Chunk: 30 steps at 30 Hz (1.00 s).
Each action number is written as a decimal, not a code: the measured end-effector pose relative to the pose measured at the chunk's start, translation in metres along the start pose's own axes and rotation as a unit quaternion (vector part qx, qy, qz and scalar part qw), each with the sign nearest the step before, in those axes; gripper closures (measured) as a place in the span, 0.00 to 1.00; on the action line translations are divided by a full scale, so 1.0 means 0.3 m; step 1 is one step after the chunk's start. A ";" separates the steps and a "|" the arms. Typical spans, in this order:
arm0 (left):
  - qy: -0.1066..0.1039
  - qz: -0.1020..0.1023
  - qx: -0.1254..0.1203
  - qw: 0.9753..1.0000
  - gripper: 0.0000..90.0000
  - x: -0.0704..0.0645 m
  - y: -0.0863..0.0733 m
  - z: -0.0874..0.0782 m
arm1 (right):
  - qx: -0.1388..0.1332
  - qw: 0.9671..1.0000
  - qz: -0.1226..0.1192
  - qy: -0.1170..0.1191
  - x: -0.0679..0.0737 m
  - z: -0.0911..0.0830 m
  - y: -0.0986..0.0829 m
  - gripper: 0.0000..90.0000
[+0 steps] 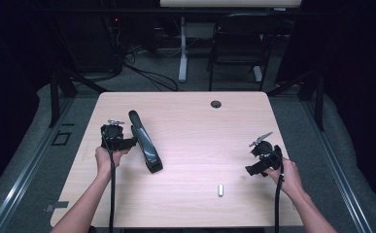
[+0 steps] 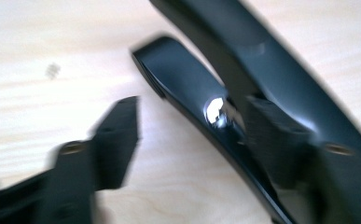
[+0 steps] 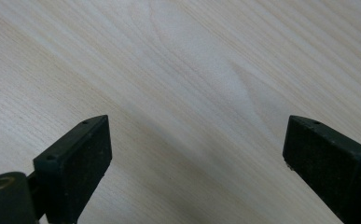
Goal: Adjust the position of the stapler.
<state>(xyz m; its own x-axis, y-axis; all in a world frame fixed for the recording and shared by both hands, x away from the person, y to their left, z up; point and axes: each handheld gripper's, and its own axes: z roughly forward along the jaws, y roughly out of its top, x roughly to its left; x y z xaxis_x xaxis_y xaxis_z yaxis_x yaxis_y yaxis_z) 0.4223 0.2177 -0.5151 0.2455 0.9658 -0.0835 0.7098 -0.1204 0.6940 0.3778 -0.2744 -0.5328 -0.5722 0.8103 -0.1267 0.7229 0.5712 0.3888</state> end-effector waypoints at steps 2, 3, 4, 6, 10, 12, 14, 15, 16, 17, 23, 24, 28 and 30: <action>-0.001 -0.002 -0.012 1.000 0.21 -0.023 0.016 -0.017 | -0.004 1.000 0.004 0.001 0.003 0.004 -0.001 0.08; -0.006 0.002 -0.014 1.000 0.20 -0.034 0.020 -0.019 | 0.004 1.000 -0.004 -0.003 0.002 0.001 0.002 0.08; -0.007 0.006 -0.017 1.000 0.17 -0.051 0.025 -0.019 | 0.004 1.000 -0.004 -0.003 0.002 0.001 0.002 0.08; -0.008 0.025 -0.015 1.000 0.16 -0.095 0.033 -0.008 | 0.004 1.000 -0.005 -0.004 0.004 0.001 0.002 0.08; -0.002 0.041 -0.012 0.999 0.15 -0.150 0.049 0.021 | 0.006 1.000 -0.005 -0.003 0.001 0.000 0.001 0.08; 0.007 0.046 -0.004 0.999 0.15 -0.164 0.056 0.044 | 0.006 1.000 -0.005 -0.002 0.001 0.000 0.000 0.08; 0.023 0.054 0.010 0.998 0.15 -0.176 0.056 0.072 | 0.008 1.000 -0.008 -0.001 0.000 -0.001 0.001 0.08; 0.028 0.057 0.013 0.998 0.16 -0.178 0.055 0.079 | 0.006 1.000 -0.007 -0.002 0.001 0.000 0.000 0.08; 0.034 0.058 0.015 0.998 0.17 -0.180 0.055 0.088 | 0.007 1.000 -0.009 -0.002 0.001 -0.001 0.000 0.08; 0.037 0.060 0.017 0.997 0.17 -0.180 0.055 0.093 | 0.006 1.000 -0.008 -0.002 0.002 -0.001 0.000 0.08; 0.036 0.062 0.014 0.997 0.20 -0.172 0.051 0.094 | 0.008 1.000 -0.010 0.000 0.003 -0.001 0.000 0.08; 0.034 0.061 0.013 0.997 0.20 -0.170 0.051 0.094 | 0.007 1.000 -0.009 0.001 0.004 0.000 -0.001 0.08; 0.021 0.061 0.013 0.998 0.22 -0.165 0.051 0.089 | 0.008 1.000 -0.012 0.003 0.008 0.000 0.001 0.08; 0.016 0.062 0.012 0.998 0.24 -0.166 0.051 0.089 | 0.010 1.000 -0.013 0.004 0.007 0.000 0.002 0.09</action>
<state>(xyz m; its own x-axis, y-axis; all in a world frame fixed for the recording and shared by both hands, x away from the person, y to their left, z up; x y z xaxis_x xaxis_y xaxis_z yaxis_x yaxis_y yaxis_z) 0.4384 0.1616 -0.5194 0.3116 0.9499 0.0250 0.6910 -0.2445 0.6802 0.3770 -0.2723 -0.5330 -0.5937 0.7944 -0.1282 0.7157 0.5941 0.3672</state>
